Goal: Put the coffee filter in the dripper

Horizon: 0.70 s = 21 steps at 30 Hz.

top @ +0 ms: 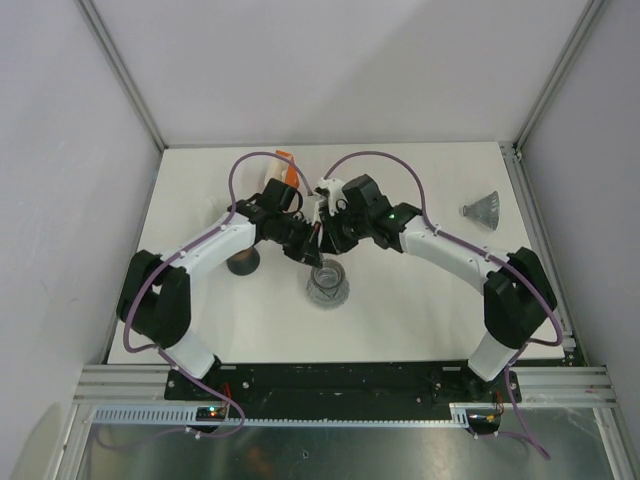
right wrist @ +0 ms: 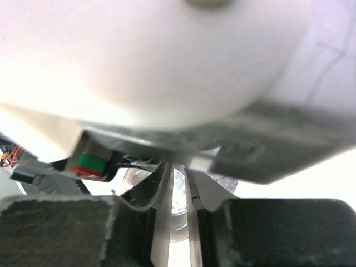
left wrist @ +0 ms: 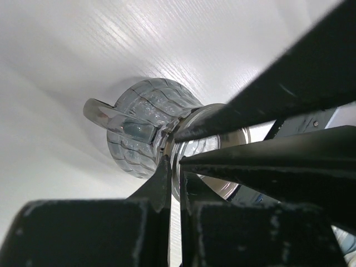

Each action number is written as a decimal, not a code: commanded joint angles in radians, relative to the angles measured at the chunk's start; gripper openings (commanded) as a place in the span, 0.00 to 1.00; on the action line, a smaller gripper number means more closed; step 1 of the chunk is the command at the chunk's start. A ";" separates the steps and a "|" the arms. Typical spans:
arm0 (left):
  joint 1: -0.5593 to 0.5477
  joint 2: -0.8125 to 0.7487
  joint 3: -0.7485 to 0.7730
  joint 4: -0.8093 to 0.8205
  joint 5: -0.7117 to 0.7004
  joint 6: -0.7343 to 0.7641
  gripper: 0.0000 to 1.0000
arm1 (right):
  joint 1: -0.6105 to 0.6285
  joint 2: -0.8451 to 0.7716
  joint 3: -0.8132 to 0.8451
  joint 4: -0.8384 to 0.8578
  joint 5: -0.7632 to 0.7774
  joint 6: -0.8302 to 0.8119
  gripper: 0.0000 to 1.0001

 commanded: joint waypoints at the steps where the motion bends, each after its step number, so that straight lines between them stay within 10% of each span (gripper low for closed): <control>1: -0.008 0.011 0.039 0.006 -0.016 0.034 0.01 | 0.024 -0.070 0.018 0.026 -0.006 -0.046 0.14; 21: 0.001 0.005 0.059 0.006 0.004 0.026 0.16 | 0.031 -0.164 -0.184 0.153 -0.044 0.005 0.00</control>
